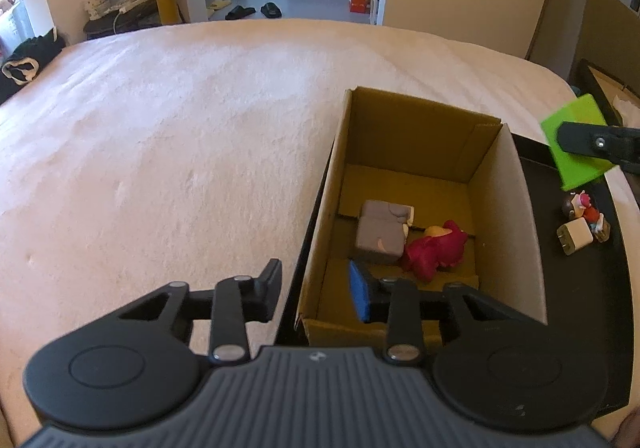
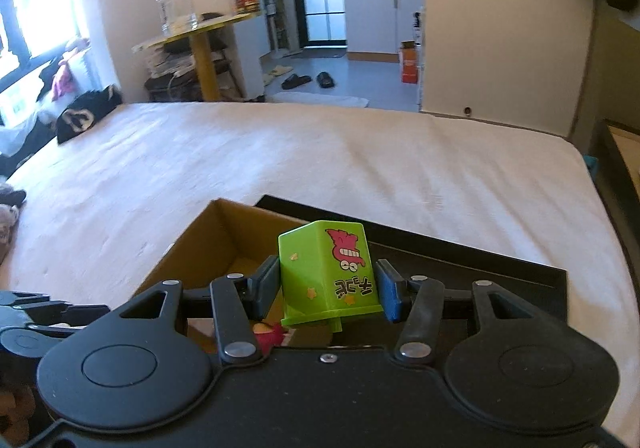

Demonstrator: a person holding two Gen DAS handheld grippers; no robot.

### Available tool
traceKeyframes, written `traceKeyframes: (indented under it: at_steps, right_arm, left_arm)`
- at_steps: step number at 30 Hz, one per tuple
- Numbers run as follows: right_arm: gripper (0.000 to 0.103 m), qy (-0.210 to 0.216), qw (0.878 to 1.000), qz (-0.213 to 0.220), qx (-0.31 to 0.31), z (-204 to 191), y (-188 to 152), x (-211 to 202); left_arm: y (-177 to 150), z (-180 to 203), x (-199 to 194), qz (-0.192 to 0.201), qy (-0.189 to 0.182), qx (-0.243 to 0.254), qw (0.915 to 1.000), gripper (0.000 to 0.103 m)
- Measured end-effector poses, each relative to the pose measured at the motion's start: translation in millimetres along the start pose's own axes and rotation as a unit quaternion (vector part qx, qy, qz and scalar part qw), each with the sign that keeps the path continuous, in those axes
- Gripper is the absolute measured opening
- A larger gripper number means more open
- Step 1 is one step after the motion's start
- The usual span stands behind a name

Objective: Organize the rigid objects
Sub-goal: 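Lift the green cube and carry it toward the box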

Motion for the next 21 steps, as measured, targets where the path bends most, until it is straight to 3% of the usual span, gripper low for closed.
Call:
traceKeyframes:
  at_steps: [11,21]
  right_arm:
    - [0.050,0.010,0.999,-0.023,-0.034,-31.7,6.6,27.4]
    - [0.052,-0.009,0.997,-0.021,-0.071,-47.3,5.6,36.7]
  left_arm:
    - [0.4,-11.1,9.6,-0.011,-0.022,-0.017,0.9996,0.011]
    - [-0.3,-14.0,10.4,-0.009,-0.029,-0.016,0.9994,0.009]
Point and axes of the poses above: each gripper's, at about its wrist camera, not at the fingertips, and x roughly the way its jaws point, z to its right, y to its top, the point moved 1 cm from there along x, roughly the way its jaws point, and after that the axes turned 15 degrees about -x, right-handed, at the moved point
